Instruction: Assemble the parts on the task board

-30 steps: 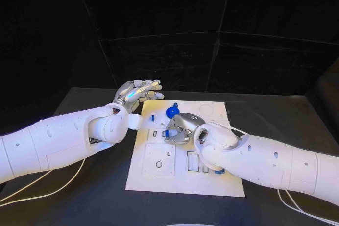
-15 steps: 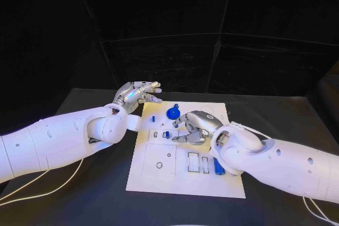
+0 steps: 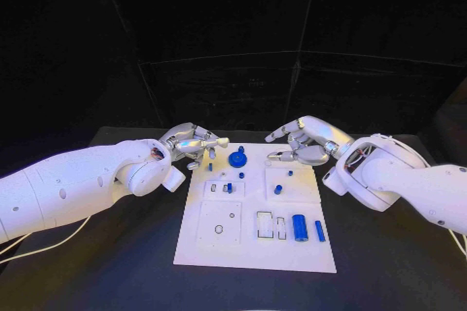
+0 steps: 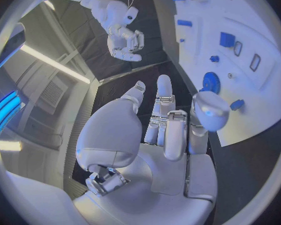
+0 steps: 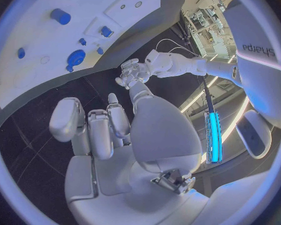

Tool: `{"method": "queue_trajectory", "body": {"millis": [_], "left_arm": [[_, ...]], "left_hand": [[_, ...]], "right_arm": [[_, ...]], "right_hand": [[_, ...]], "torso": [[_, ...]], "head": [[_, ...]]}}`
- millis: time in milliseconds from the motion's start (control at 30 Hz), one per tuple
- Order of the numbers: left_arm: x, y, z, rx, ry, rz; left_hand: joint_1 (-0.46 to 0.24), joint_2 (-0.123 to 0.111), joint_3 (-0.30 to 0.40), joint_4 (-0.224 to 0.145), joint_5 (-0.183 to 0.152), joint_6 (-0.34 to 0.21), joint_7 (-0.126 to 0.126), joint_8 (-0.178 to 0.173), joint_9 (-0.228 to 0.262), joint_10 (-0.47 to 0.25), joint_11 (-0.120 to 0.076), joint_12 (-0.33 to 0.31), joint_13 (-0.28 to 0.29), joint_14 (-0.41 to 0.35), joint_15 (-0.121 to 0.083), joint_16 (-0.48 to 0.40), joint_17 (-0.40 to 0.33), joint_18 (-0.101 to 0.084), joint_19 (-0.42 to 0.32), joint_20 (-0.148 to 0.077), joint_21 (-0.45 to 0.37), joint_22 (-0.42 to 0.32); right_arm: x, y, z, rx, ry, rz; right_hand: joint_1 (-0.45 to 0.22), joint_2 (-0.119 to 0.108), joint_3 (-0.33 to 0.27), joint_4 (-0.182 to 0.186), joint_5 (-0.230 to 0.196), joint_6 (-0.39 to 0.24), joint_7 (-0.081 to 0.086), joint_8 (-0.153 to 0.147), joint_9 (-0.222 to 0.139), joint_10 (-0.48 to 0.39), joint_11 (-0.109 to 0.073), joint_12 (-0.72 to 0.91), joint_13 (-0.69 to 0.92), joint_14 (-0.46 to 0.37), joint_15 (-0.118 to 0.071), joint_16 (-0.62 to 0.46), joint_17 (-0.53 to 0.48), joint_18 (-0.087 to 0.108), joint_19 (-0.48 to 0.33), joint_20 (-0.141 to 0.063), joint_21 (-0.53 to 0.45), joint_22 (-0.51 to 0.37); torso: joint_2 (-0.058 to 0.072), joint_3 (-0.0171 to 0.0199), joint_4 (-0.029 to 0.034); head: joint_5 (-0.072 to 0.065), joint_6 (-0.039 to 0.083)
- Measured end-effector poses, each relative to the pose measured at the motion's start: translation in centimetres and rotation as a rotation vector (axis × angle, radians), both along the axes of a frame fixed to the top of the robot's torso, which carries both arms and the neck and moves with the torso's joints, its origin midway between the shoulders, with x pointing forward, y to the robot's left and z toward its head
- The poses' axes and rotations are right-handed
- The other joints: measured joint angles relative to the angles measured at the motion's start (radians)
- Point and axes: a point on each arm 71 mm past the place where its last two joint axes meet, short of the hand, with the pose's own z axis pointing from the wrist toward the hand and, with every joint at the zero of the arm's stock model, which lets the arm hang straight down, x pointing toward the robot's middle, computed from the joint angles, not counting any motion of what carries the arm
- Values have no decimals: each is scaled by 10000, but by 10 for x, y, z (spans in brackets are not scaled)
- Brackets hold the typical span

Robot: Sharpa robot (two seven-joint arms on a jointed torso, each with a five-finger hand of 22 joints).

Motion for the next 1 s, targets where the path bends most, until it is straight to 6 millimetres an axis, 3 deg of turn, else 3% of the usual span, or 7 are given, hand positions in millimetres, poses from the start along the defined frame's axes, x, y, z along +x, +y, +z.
{"method": "queue_trajectory", "body": {"millis": [67, 167, 300, 333, 433, 567, 1000], "left_arm": [[0, -6, -1, 1141, 217, -453], [1, -15, -2, 2542, 452, -918], [4, -29, -5, 4664, 671, -1404], [5, -32, -7, 5103, 720, -1482], [7, -41, -11, 6335, 845, -1660], [11, -48, -14, 7498, 968, -1705], [17, -62, -20, 9173, 1405, -1483]], "left_hand": [[-143, 203, -281, 281, -4, 29, -28, 243, 162, 63, -85, 1280, 1301, 0, -1, 312, 0, -1, 7, -7, 401, 521], [-373, 304, -775, 742, -4, 195, -193, 801, 538, 426, -235, 3306, 3464, -30, -32, 554, 0, -157, 117, -116, 983, 1336], [-669, 346, -1353, 1268, -4, 219, -393, 1592, 1141, 692, -385, 4644, 4939, -8, -173, 554, -1, -187, 162, -162, 1535, 2173], [-690, 367, -1540, 1420, -4, 129, -458, 1865, 1394, 691, -384, 4865, 5180, -24, -198, 554, -1, -311, 162, -162, 1651, 2346], [-690, 367, -2012, 1786, -4, -323, -461, 2525, 2050, 650, -425, 5213, 5565, -4, -249, 554, -1, -316, 163, -162, 1856, 2646], [-662, 395, -2348, 2035, -4, -576, -470, 2920, 2464, 649, -426, 5367, 5765, -2, -249, 554, -2, -315, 162, -162, 1986, 2885], [-723, 456, -2872, 2076, -4, -856, -534, 3436, 3057, 648, -426, 5461, 5906, -2, -249, 554, -3, -314, 197, -197, 2170, 3212]], "right_arm": [[8, -12, 4, 289, 341, -249], [15, -24, 6, 636, 692, -516], [23, -35, 8, 1001, 977, -793], [25, -38, 8, 1078, 1027, -870], [28, -44, 8, 1194, 1097, -999], [31, -46, 8, 1262, 1118, -1067], [35, -43, 7, 1128, 1065, -972]], "right_hand": [[56, 56, -102, -17, 0, -77, -23, 0, -16, -681, -26, -821, -906, 0, 0, -568, -858, 237, -427, 3, -551, -911], [140, 140, -243, -33, 0, -152, -40, 111, -17, -1206, -35, -1704, -1918, -57, -57, -1246, -1746, 262, -742, -40, -1230, -1893], [181, 181, -316, -41, 0, -152, -40, 165, -16, -1255, -51, -1880, -2199, -57, -57, -1422, -1971, 390, -755, -52, -1434, -2179], [181, 181, -316, -41, 0, -152, -40, 168, -17, -1255, -52, -1880, -2225, -57, -57, -1422, -1986, 390, -755, -52, -1446, -2201], [222, 222, -341, -66, 0, -152, -40, 168, -16, -1255, -51, -1932, -2289, -57, -57, -1458, -2022, 390, -755, -52, -1485, -2267], [246, 246, -344, -69, 0, -184, -72, 168, -16, -1255, -51, -1932, -2315, -56, -57, -1505, -2037, 389, -754, -52, -1539, -2289], [300, 191, -371, -96, 0, -184, -73, 207, -16, -1254, -51, -1931, -2364, -56, -57, -1505, -2063, 389, -753, -51, -1592, -2342]], "torso": [[-45, 20, 0], [-120, 53, 0], [-190, 87, -7], [-206, 95, -12], [-239, 110, -20], [-259, 122, -26], [-243, 113, -23]], "head": [[-1, -11], [21, -25], [58, -51], [67, -63], [88, -87], [103, -113], [132, -167]]}}
